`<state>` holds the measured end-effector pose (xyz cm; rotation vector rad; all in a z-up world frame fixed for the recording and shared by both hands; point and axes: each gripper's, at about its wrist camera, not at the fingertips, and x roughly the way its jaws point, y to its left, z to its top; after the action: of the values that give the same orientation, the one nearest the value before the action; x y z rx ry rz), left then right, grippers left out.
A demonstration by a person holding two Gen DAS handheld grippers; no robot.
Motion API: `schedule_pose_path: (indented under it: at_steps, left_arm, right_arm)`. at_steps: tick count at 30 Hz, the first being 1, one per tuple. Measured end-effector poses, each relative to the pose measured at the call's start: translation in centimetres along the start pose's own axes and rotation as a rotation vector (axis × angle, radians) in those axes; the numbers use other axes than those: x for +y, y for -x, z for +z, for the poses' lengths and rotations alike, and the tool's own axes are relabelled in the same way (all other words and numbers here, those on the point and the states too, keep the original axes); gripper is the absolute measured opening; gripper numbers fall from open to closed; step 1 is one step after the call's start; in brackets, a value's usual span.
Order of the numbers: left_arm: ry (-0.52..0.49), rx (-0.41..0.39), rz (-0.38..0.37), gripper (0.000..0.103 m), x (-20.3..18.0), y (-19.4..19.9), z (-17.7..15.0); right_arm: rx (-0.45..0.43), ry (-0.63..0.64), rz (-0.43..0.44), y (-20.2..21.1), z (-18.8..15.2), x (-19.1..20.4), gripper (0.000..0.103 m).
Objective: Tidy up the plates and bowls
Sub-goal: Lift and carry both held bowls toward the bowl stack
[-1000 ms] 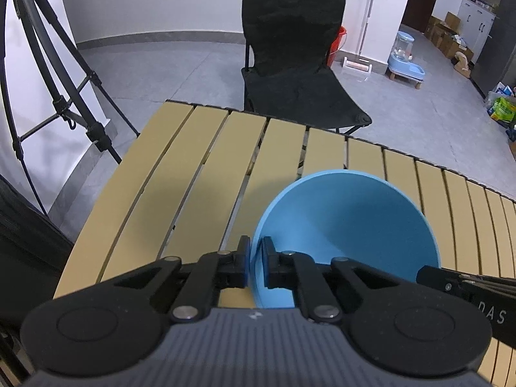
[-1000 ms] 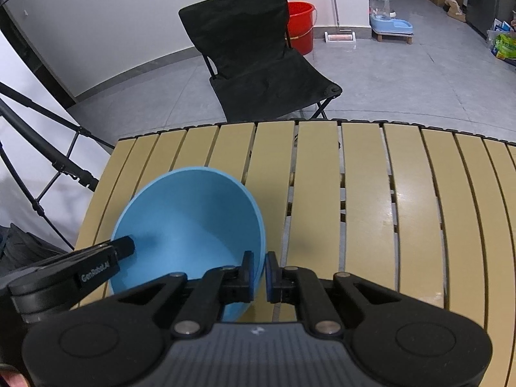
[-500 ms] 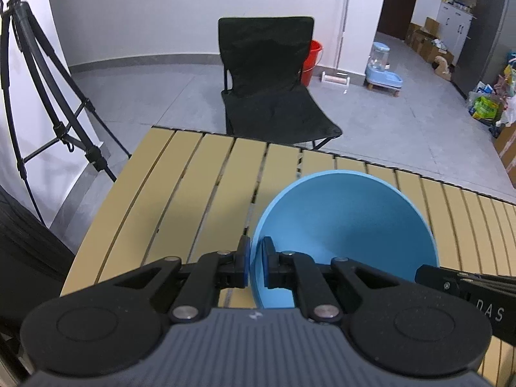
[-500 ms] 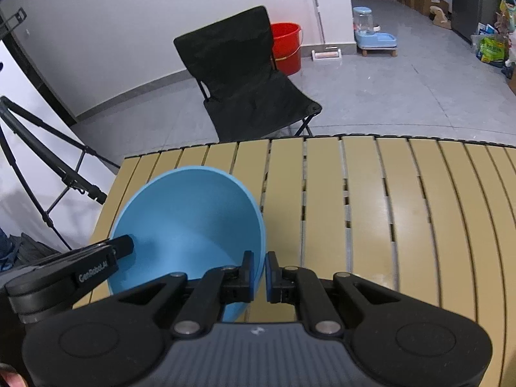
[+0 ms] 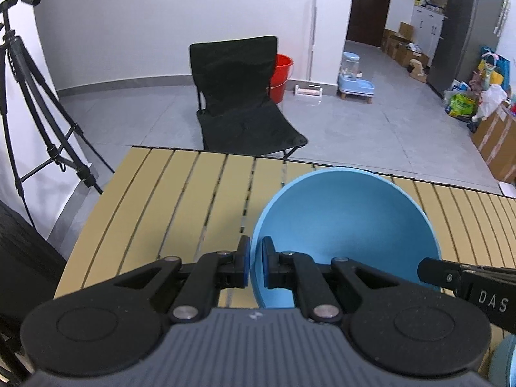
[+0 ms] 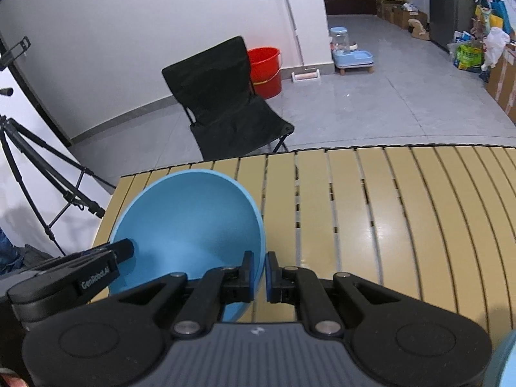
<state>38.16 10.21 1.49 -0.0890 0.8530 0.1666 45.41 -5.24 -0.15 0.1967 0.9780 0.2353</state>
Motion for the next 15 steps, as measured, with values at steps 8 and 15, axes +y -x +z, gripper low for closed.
schedule_pose_path:
  at_steps: [8,15]
  left_arm:
    - [-0.037,-0.024,-0.035,0.008,-3.7,2.5,-0.8]
    - [-0.078,-0.037,-0.066,0.008,-7.6,4.4,-2.0]
  right_arm:
    - [-0.036,-0.04,-0.023,3.5,-1.3,-3.5,0.006]
    - [-0.073,-0.071,-0.046,6.9,-2.5,-6.9,0.006]
